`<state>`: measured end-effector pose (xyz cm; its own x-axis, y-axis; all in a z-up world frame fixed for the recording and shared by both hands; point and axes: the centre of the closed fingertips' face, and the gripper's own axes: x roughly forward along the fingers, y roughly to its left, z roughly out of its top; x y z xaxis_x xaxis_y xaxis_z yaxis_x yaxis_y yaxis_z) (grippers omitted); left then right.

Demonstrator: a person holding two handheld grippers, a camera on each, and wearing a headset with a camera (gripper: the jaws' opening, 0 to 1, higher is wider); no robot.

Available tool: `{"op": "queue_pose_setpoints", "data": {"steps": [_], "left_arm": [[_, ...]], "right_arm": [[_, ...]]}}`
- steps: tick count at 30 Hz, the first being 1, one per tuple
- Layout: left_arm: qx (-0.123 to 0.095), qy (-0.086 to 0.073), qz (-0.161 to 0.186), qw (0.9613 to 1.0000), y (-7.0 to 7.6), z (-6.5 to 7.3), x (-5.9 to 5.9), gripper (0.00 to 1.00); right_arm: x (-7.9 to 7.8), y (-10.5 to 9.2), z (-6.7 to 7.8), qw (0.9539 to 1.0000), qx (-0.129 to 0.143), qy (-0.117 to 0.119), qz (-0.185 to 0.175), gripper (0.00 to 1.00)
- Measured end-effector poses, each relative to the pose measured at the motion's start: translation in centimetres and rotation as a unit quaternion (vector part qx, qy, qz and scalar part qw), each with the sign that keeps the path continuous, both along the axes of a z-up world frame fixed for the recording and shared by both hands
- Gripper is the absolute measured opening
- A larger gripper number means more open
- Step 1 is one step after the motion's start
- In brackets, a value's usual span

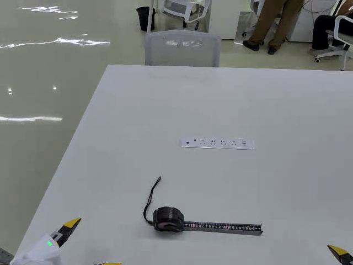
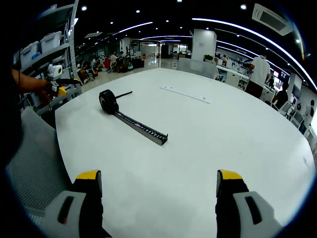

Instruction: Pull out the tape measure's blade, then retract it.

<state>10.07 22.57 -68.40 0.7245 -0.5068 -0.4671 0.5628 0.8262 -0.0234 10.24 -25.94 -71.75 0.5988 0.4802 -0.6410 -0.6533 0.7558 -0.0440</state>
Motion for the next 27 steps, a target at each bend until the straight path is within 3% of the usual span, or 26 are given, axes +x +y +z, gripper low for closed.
{"op": "queue_pose_setpoints", "data": {"steps": [8, 12, 15, 18, 21, 27], "left_arm": [[0.002, -0.001, 0.004, 1.0000, 1.0, -0.2, -0.1, 0.99], [0.017, 0.004, -0.005, 0.9998, 1.1, -0.6, -0.7, 0.99], [0.012, 0.008, 0.004, 0.9999, 1.5, -0.9, -1.4, 0.99], [-0.015, 0.003, 0.022, 0.9996, 2.0, -0.5, -1.9, 0.99], [-0.012, 0.004, 0.031, 0.9995, 2.8, -0.6, -2.6, 0.99], [-0.015, -0.004, 0.054, 0.9984, 3.9, -0.2, -3.9, 0.99]], "right_arm": [[-0.4, -0.5, 0.0, 1.0000, -0.003, -0.002, -0.009, 1.00], [-0.7, -0.7, 0.1, 0.9999, -0.002, -0.002, -0.013, 1.00], [-1.2, -0.9, 0.2, 0.9998, -0.002, -0.001, -0.018, 1.00], [-1.9, -1.1, 0.3, 0.9996, 0.007, 0.001, -0.026, 1.00], [-2.8, -1.2, 0.8, 0.9991, 0.019, -0.010, -0.037, 1.00], [-4.2, -1.6, -0.4, 0.9985, 0.024, -0.008, -0.048, 1.00]]}}
